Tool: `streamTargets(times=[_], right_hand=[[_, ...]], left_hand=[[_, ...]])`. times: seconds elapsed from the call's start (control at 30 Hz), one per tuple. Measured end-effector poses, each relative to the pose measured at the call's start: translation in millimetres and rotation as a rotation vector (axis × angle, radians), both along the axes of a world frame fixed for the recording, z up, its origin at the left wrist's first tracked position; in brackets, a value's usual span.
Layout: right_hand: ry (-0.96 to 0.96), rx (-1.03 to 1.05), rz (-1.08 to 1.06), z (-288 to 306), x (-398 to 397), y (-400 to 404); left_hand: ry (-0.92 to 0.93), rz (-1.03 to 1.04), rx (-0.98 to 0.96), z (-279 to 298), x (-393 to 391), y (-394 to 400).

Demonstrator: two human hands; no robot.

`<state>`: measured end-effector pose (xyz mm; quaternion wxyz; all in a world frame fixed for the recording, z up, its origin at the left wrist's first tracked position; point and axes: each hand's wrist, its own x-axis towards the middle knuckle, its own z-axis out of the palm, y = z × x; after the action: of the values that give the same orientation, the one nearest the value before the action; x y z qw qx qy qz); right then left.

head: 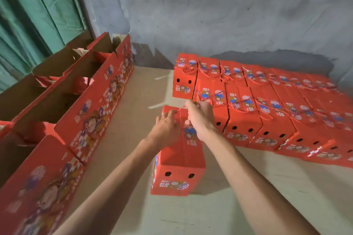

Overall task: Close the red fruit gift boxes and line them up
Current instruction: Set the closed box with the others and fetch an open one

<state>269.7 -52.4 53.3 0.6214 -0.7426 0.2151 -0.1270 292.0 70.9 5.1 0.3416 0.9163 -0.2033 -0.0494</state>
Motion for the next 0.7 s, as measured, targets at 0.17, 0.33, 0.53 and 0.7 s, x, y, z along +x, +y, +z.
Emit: streamTargets(times=[0.17,0.33,0.53,0.7], right_hand=[[-0.02,0.03,0.004,19,62,23],[-0.048,-0.029,-0.009,21,124,31],[-0.075,-0.076,-0.073,3,193,-1],[-0.095,-0.036,-0.111,-17,244,-39]], left_hand=[[-0.105,0.197,-0.137,-10,40,17],[-0.065,0.148,-0.223,-11,99,9],[-0.101,0.127,-0.143,-27,169,-31],[0.03,0.213,-0.236,-45,213,-62]])
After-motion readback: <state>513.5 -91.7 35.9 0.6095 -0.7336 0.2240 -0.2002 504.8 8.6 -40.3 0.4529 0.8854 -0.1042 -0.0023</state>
